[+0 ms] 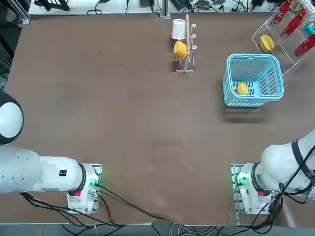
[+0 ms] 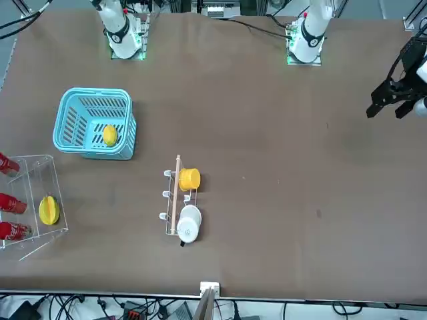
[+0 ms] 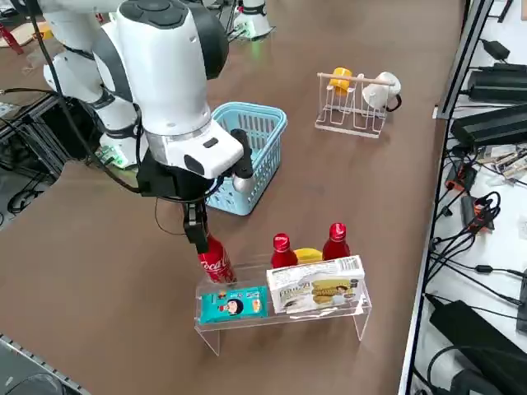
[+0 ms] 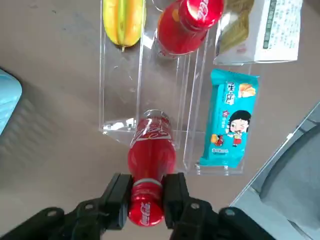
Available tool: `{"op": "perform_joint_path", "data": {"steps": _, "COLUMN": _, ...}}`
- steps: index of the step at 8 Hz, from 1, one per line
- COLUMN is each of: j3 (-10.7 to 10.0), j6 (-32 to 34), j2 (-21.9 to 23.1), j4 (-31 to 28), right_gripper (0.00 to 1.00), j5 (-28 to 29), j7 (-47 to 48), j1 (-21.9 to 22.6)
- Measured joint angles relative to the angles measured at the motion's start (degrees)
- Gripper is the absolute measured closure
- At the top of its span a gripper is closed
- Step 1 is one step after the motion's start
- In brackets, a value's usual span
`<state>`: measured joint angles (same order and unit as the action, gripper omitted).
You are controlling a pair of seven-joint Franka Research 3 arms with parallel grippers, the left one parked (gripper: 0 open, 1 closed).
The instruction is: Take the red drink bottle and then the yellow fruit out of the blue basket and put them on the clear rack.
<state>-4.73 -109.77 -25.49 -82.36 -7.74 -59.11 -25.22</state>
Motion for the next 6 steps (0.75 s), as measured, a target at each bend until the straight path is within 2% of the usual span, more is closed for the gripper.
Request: {"op": "perform_joint_path", "data": {"steps": 6, "j3": 0.0, "j6": -0.4, "j2": -1.3, "j4": 0.0, "right_gripper": 0.62, "j5": 0.0, "j7": 0.0, "j1": -0.2}}
